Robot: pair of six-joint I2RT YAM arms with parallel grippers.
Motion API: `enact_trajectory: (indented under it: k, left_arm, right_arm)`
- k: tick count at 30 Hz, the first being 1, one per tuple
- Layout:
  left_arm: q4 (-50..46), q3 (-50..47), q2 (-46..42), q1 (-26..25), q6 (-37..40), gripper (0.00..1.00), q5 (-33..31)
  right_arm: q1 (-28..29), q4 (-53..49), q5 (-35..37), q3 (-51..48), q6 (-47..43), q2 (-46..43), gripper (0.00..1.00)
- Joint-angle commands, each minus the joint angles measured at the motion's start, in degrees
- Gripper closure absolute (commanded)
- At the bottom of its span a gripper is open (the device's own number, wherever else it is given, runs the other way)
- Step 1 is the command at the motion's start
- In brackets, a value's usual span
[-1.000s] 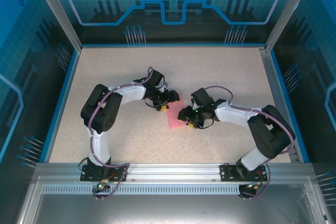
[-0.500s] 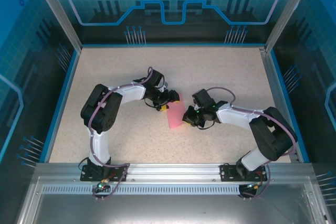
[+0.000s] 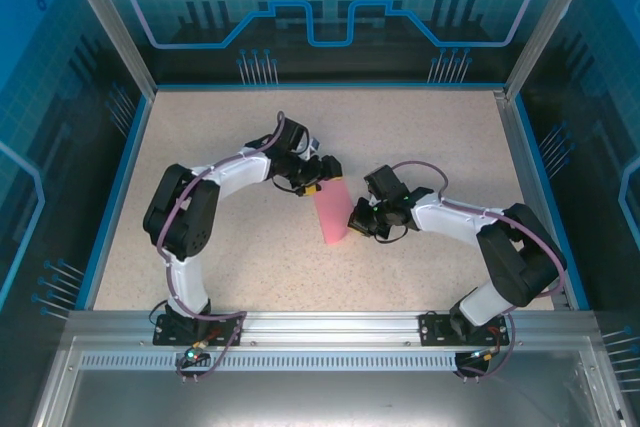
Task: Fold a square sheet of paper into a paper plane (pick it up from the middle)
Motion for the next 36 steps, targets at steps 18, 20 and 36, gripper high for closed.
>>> enact_trajectory:
  k: [18,20,36]
  left_arm:
    - [-3.7,2.7,8.1,0.4,3.3,0.21,-1.1]
    - [-3.9,2.7,8.2,0.4,3.3,0.21,-1.2]
    - [-4.8,3.0,8.3,0.4,3.6,0.21,-0.8]
  right_arm:
    - [2.7,0.8,-1.8,9.5,-5.3,8.4,0.99]
    - [2.8,1.8,-2.2,10.4,-5.6,9.7,0.99]
    - [4.2,4.9,-2.1,14.2,-6.6,16.3,0.97]
